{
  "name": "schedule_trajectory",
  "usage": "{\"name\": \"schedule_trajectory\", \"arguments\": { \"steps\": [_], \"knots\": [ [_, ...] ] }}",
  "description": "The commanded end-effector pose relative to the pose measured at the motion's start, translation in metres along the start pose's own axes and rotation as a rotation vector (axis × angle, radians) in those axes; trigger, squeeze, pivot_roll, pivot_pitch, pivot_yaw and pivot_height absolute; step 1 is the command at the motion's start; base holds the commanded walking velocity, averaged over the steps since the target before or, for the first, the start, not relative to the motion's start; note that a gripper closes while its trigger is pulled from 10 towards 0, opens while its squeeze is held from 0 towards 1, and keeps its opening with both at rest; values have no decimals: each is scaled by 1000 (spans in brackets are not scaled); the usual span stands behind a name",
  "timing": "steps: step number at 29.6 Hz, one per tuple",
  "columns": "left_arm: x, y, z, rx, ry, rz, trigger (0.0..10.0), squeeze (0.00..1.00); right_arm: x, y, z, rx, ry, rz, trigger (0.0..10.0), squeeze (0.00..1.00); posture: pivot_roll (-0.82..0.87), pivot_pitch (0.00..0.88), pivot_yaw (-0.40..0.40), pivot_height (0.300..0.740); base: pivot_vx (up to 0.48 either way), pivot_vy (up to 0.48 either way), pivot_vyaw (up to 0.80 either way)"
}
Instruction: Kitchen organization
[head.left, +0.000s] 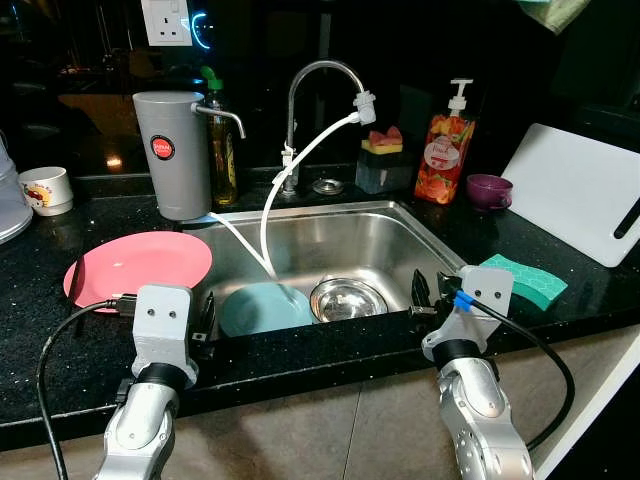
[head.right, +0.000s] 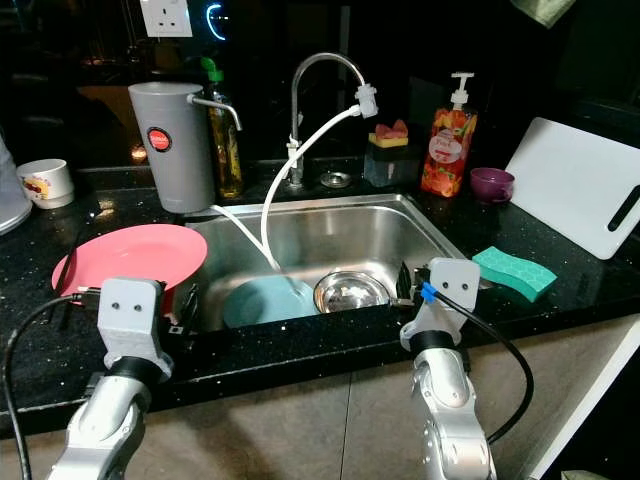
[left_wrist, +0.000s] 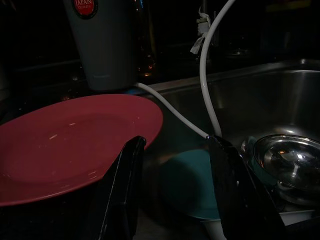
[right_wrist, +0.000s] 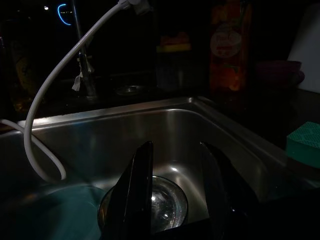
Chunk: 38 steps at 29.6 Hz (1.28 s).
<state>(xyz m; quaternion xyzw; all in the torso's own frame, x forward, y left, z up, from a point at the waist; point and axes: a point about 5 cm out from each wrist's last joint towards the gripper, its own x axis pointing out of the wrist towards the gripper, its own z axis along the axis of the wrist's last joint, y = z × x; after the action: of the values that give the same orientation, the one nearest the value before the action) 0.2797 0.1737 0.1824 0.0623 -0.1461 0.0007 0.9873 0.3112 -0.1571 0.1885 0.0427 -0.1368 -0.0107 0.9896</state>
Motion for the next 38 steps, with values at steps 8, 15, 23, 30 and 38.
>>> {"name": "schedule_trajectory", "arguments": {
  "steps": [8,15,23,30,38],
  "knots": [
    [1,1,0,15,-6,-4,10000,0,0,0,-1,5,1,-2,10000,0,114,20,-40,740,0,0,0],
    [1,1,0,16,-5,-4,10000,0,0,0,-2,6,2,-3,10000,0,114,20,-40,740,0,0,0],
    [1,1,0,16,-5,-4,10000,0,0,0,-2,7,3,-6,10000,0,112,27,-38,740,0,0,0],
    [2,1,0,17,-6,-5,10000,0,-1,0,-2,8,3,-9,10000,0,111,30,-35,740,0,0,0],
    [1,1,0,17,-5,-6,10000,0,-1,0,-2,9,3,-12,10000,0,111,33,-33,740,0,0,0]
  ]
}}
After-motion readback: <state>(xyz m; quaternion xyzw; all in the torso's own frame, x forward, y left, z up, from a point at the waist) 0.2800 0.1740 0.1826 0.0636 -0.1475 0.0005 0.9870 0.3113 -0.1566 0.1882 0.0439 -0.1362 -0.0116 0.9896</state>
